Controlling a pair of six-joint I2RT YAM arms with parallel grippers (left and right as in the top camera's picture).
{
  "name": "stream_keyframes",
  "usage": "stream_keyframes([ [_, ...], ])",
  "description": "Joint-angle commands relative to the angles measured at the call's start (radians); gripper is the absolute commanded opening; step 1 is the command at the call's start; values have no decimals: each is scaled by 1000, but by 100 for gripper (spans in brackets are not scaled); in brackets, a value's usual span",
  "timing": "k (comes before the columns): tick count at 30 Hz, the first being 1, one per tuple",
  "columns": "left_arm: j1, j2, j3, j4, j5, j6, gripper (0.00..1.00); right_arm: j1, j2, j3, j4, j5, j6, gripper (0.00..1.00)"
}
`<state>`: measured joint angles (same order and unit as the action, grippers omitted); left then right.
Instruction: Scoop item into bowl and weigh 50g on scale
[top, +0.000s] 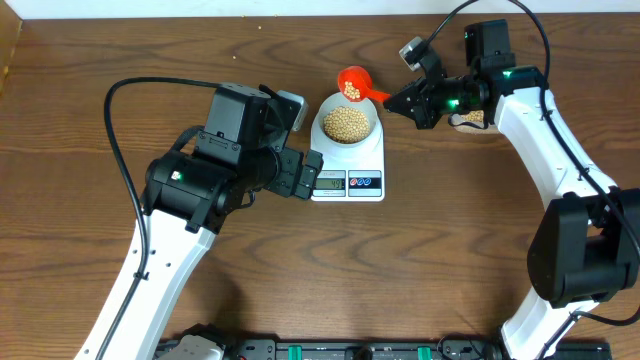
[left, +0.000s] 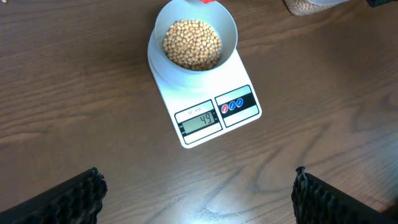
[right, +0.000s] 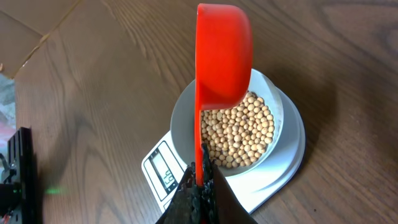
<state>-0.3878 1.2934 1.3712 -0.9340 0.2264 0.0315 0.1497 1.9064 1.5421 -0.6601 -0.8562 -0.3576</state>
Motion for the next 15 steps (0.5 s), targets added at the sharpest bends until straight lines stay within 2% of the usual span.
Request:
stream_keyframes([
  [1,4,5,5,0,-10,17,98,3,-34,21,-1,-7,-43,1],
  [15,4,5,5,0,-10,17,98,48,-34,21,-9,76,-157,1],
])
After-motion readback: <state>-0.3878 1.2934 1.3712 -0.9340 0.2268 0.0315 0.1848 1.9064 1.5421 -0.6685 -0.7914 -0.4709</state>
